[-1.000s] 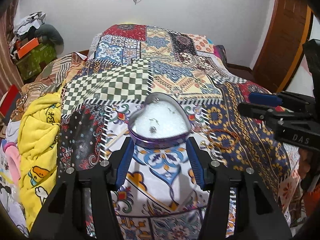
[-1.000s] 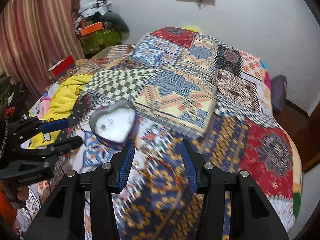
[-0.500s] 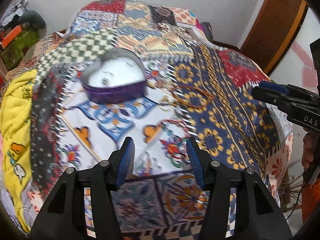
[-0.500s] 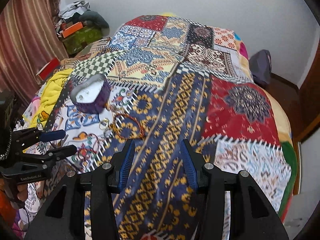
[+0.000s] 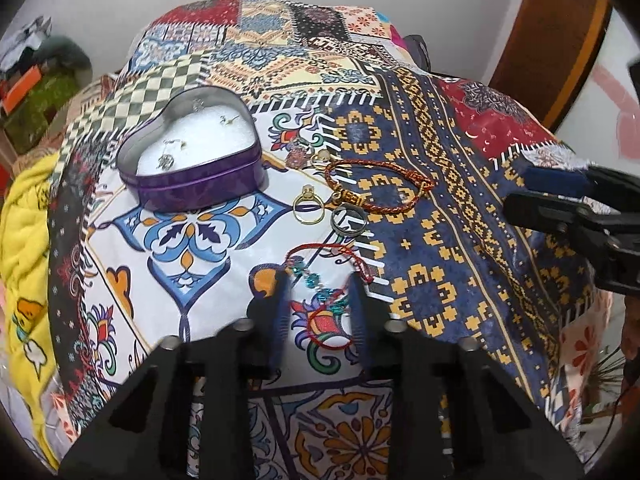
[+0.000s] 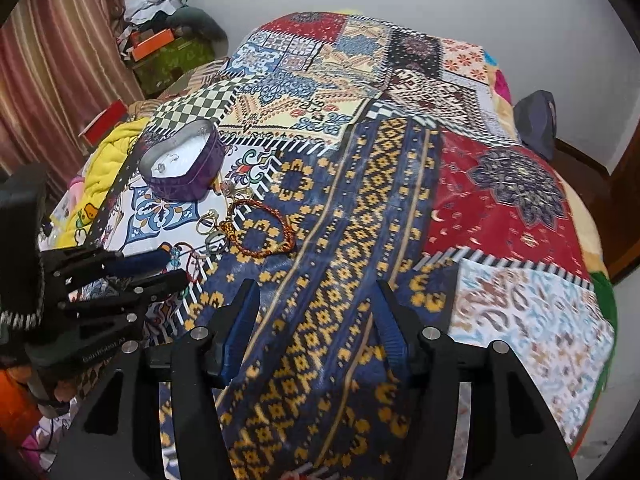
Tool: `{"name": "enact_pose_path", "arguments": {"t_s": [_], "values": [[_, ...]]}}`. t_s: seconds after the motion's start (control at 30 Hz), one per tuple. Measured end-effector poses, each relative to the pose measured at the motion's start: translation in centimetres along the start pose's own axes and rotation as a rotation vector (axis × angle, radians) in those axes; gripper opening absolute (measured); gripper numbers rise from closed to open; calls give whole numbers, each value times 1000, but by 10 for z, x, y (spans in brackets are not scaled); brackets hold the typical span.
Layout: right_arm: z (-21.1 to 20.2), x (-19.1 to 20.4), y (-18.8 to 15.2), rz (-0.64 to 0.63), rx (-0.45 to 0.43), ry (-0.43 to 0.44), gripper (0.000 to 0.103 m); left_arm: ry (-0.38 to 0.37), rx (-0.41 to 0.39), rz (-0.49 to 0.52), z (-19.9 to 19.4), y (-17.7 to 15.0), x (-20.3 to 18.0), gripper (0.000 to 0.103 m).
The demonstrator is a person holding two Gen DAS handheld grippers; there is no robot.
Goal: Organize jewelry
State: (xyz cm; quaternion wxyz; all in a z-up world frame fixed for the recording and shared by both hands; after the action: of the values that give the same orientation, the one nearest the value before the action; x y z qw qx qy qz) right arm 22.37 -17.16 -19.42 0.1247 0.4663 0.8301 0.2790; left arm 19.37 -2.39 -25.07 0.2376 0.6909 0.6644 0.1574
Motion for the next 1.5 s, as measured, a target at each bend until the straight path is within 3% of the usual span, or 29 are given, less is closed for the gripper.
{"name": "enact_pose_path", "arguments": {"t_s": [0.07, 0.43, 0.6, 0.67, 0.83, 0.9, 1.07, 1.5], "values": [[9, 1, 4, 7, 10, 11, 53, 5, -9, -2, 1, 0, 1, 6], [60, 28, 19, -118, 109, 49, 54, 0, -39, -54, -7, 6, 23, 6], [64, 34, 23, -168, 95, 39, 53, 7, -56, -85, -13, 9, 35, 6], [65, 34, 23, -171, 91, 42, 48, 5, -59, -98, -14, 10, 37, 6], [64, 36, 26, -175, 86, 48, 16, -1, -79, -112, -24, 12, 39, 6], [62, 36, 26, -174, 87, 43, 11, -19, -81, -119, -28, 13, 39, 6], [47, 37, 25, -161, 65, 54, 10, -27, -96, -116, -39, 11, 33, 6], [-17, 46, 49, -129, -108, 50, 10, -30, -229, -121, -96, 33, 35, 6]]}}
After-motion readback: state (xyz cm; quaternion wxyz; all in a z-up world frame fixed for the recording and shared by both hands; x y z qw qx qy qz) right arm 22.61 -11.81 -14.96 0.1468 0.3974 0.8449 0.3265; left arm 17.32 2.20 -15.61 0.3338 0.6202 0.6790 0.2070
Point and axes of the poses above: each gripper's, at about its wrist camera, not at the fingertips, and z roughly the way its jaws point, x to its left, y to its top, the point moved 3 cm from there along z, roughly the way its jaws point, and after that the axes turned 4 degrees about -z, right-handed, at the moved point
